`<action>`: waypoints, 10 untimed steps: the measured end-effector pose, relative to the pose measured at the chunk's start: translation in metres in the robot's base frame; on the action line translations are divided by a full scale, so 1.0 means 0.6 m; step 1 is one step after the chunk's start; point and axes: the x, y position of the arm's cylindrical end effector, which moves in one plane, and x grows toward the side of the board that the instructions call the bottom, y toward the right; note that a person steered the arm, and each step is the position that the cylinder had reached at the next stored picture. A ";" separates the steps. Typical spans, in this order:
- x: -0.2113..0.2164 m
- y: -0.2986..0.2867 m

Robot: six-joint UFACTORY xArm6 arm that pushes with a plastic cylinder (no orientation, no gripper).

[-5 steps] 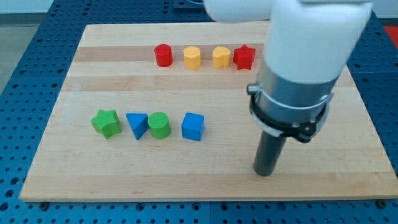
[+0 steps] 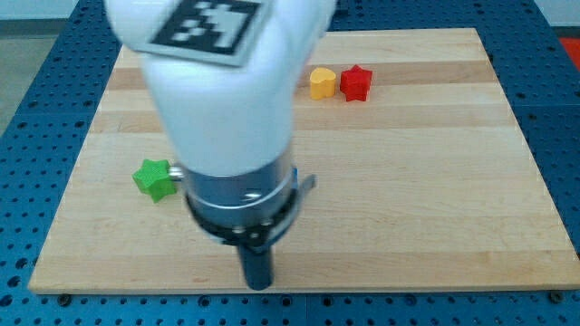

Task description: Push the arm towards blue cube

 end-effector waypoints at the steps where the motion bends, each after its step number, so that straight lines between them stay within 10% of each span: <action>1: -0.006 0.022; 10: -0.153 0.008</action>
